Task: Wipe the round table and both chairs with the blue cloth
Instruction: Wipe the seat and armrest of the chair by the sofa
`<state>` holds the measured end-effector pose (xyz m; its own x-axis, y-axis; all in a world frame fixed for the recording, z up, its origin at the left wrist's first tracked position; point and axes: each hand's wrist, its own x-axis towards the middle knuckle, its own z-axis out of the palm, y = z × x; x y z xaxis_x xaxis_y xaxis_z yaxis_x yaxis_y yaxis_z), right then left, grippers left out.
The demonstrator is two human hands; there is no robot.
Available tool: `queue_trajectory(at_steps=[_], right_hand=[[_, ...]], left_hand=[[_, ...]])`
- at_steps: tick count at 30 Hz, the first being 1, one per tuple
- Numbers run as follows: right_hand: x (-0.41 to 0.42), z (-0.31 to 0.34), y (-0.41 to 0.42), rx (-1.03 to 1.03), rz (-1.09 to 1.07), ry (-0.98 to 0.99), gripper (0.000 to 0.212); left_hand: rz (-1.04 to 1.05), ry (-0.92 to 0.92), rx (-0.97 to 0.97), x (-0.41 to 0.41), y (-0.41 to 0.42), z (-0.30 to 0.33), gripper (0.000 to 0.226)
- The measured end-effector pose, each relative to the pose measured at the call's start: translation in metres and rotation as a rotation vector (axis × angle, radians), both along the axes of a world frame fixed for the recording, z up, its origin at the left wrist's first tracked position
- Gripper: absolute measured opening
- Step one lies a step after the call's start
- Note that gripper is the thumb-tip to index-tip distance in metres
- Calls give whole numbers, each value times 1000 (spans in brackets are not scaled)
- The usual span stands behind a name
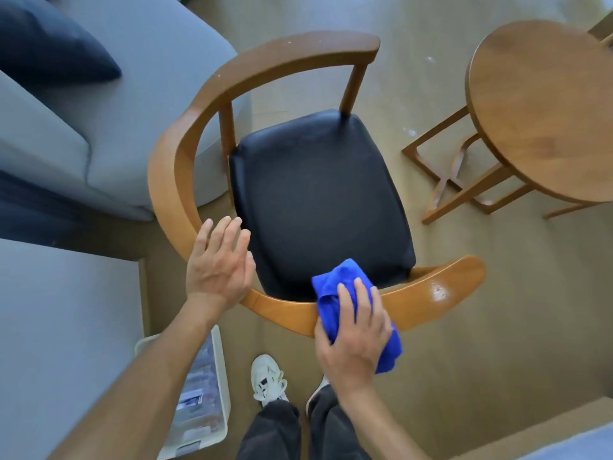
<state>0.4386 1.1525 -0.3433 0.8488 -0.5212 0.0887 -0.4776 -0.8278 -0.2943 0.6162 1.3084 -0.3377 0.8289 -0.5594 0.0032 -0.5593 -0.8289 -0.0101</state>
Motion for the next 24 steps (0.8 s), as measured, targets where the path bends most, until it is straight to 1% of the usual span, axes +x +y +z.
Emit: queue_trajectory(at_steps=[1, 3, 4, 5, 6, 7, 9, 10, 12, 14, 16, 18, 19, 21, 23, 24], right_hand=[[9, 1, 35, 18, 41, 20, 64], [34, 5, 97, 49, 122, 78, 74], [47, 7, 117, 72, 151, 112, 74], [58, 8, 126, 91, 165, 135, 73], [65, 6, 126, 94, 172, 136, 69], [66, 3, 118, 84, 194, 97, 64], [55, -3, 85, 82, 366, -7, 49], [45, -6, 63, 98, 475, -37, 46], [22, -7, 9, 84, 642, -70, 46], [1, -3, -54, 45, 682, -100, 42], [-16, 3, -123, 29, 576, -113, 42], [-24, 9, -184, 16, 383, -82, 51], [-24, 11, -204, 24, 272, -58, 51], [-18, 10, -215, 50, 37, -58, 49], [-6, 7, -189, 52, -145, -78, 49], [-3, 7, -168, 43, -194, -80, 51]], left_hand=[[7, 5, -58, 0, 0, 1, 40], [66, 25, -272, 1, 2, 7, 38], [105, 39, -381, 4, 5, 11, 38], [125, 42, -451, 8, 9, 14, 38], [120, 27, -463, 15, 14, 17, 38], [93, -7, -425, 23, 20, 20, 37], [33, -55, -286, 38, 27, 22, 38], [17, -41, -228, 45, 26, 24, 41], [15, -5, -137, 58, 22, 27, 46], [22, 8, -70, 70, 18, 29, 47], [17, 14, -22, 78, 15, 30, 50], [8, 9, 21, 79, 14, 31, 52], [6, 2, 30, 78, 13, 32, 52], [7, -7, 37, 76, 11, 33, 53], [7, -9, 47, 76, 11, 33, 52], [10, -7, 57, 77, 11, 33, 52]])
